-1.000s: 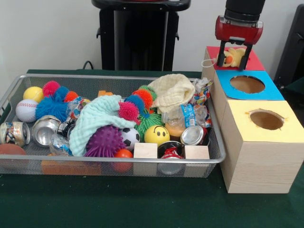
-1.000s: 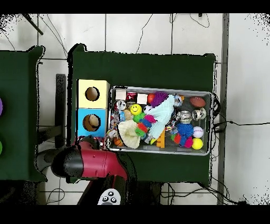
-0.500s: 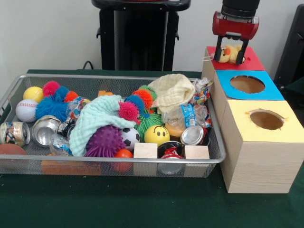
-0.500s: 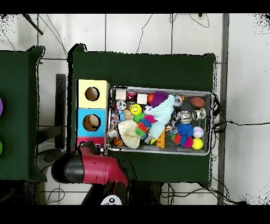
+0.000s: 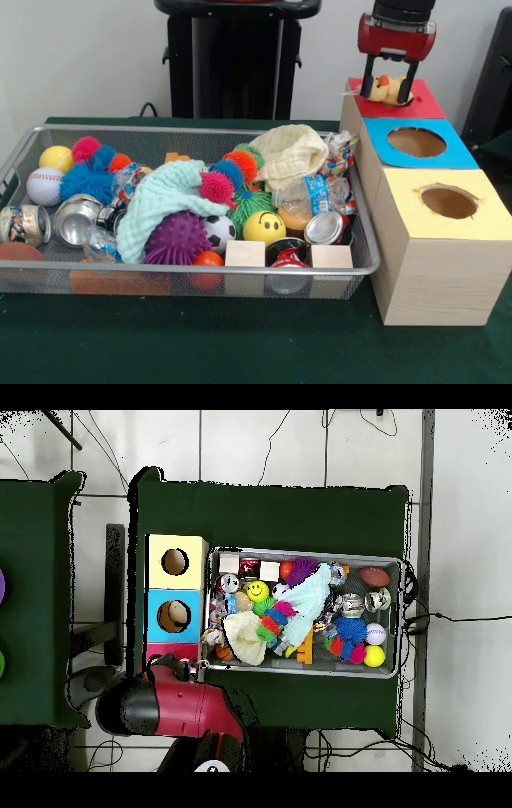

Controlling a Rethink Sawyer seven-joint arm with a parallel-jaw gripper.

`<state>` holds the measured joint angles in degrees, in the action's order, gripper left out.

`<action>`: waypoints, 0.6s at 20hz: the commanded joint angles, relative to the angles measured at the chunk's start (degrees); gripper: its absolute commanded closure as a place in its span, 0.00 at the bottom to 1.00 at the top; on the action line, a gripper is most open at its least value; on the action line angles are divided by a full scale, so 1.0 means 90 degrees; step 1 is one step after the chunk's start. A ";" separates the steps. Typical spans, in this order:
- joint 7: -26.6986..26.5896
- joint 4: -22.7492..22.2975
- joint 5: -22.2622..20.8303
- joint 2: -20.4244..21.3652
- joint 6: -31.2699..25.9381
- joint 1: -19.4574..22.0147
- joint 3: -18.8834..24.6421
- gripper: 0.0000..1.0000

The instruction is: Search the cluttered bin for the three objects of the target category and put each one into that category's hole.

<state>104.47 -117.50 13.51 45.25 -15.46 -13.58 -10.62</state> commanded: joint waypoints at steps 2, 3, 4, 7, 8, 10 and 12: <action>0.1354 -0.0239 0.0340 0.0121 -0.0700 0.0053 0.0429 0.00; 0.1358 -0.0289 0.0370 0.0138 -0.0673 0.0080 0.0480 0.00; 0.1376 -0.0305 0.0393 0.0146 -0.0684 0.0073 0.0489 0.00; 0.1361 -0.0335 0.0451 0.0146 -0.0677 0.0111 0.0552 0.00; 0.1354 -0.0333 0.0470 0.0178 -0.0729 0.0113 0.0554 0.00; 0.1284 -0.0317 0.0468 0.0289 -0.0871 0.0129 0.0552 0.00; 0.1121 -0.0191 0.0416 0.0499 -0.1259 0.0221 0.0530 0.00</action>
<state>104.47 -117.59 14.81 47.00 -17.33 -13.52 -10.33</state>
